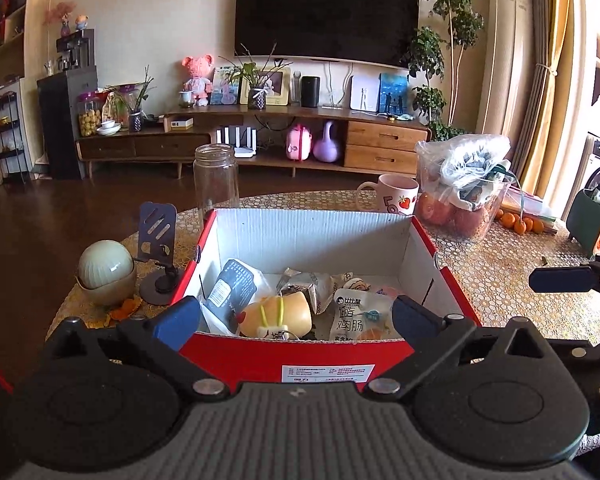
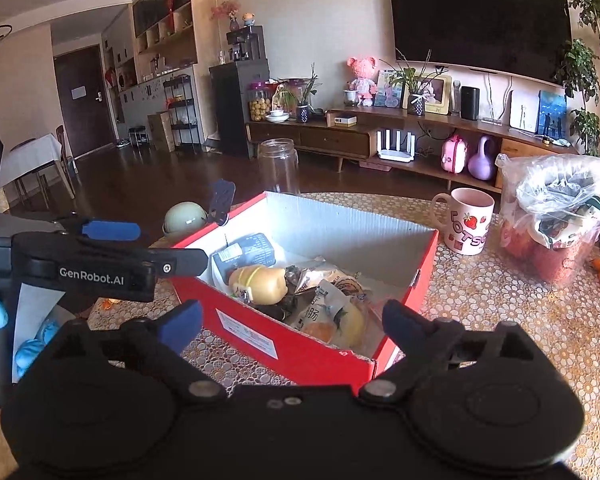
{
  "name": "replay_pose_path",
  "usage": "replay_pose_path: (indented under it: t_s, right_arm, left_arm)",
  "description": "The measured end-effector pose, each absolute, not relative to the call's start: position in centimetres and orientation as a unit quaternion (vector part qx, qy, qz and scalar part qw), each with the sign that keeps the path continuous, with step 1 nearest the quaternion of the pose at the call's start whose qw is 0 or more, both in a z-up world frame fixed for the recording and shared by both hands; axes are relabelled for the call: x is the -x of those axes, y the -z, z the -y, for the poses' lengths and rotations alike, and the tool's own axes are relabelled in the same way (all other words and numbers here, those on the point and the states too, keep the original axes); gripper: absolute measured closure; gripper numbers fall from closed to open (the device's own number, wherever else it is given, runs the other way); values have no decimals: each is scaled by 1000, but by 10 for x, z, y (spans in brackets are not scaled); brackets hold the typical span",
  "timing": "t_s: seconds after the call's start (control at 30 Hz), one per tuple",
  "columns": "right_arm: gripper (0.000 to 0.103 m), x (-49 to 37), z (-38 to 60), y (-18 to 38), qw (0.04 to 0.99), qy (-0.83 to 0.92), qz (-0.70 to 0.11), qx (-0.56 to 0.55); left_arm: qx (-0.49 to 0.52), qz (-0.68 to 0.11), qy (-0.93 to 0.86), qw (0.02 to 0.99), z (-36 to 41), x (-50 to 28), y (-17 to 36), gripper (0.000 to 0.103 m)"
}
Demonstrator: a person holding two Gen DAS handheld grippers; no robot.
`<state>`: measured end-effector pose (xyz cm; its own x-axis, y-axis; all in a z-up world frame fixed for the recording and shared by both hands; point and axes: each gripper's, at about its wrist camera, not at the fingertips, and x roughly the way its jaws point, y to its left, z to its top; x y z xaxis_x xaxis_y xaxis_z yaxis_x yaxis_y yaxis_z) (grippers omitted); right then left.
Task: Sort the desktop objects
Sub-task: 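Withdraw both open tools up and away from the box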
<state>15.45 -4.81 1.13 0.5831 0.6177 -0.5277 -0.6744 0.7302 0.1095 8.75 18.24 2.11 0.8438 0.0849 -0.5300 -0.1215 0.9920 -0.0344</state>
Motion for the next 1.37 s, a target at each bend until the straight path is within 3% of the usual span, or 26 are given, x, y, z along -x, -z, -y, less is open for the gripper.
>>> replay_pose_path:
  t_s: [1.37]
  right_arm:
    - [0, -139, 75, -5, 901, -339, -270, 18]
  left_arm:
    - [15, -274, -77, 959, -156, -60, -11, 0]
